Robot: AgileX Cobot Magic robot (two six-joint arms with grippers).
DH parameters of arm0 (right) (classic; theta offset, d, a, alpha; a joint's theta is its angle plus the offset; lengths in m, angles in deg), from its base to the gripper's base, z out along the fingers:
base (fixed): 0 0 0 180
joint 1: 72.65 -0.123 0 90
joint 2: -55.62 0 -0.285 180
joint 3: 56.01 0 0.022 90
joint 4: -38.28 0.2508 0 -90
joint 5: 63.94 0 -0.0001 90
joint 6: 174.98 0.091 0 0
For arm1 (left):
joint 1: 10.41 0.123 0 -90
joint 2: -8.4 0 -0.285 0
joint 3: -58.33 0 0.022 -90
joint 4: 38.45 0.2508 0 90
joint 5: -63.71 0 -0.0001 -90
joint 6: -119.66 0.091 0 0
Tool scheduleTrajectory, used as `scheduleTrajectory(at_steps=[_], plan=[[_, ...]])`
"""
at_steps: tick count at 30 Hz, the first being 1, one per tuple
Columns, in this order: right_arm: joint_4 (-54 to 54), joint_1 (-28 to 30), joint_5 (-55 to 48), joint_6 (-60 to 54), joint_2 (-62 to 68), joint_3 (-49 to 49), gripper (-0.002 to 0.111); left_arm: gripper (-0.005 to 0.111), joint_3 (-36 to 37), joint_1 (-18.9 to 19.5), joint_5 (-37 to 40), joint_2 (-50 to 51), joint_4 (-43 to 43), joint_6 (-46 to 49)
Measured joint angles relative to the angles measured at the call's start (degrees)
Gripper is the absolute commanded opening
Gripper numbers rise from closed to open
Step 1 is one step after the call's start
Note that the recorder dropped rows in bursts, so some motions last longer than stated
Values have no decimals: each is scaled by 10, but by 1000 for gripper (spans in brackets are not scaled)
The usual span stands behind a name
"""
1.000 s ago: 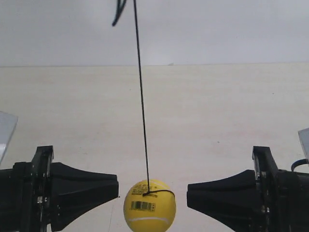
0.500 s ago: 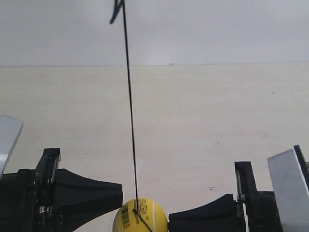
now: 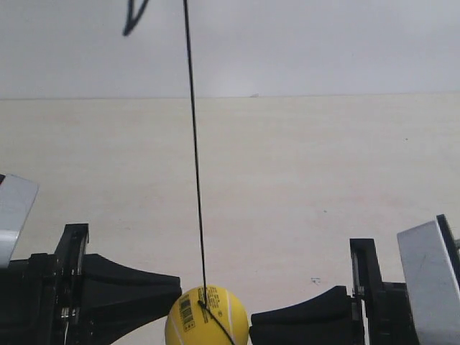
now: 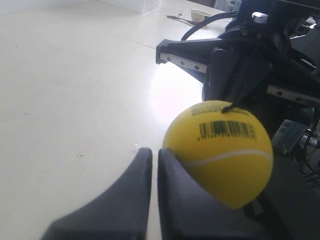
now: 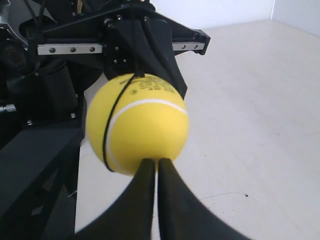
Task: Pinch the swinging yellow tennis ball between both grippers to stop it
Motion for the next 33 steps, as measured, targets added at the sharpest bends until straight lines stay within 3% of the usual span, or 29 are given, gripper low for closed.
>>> scheduleTrajectory(at_steps=[33], plan=[[0, 0, 0, 0, 0, 0, 0, 5, 0, 0, 20, 0, 14, -3]])
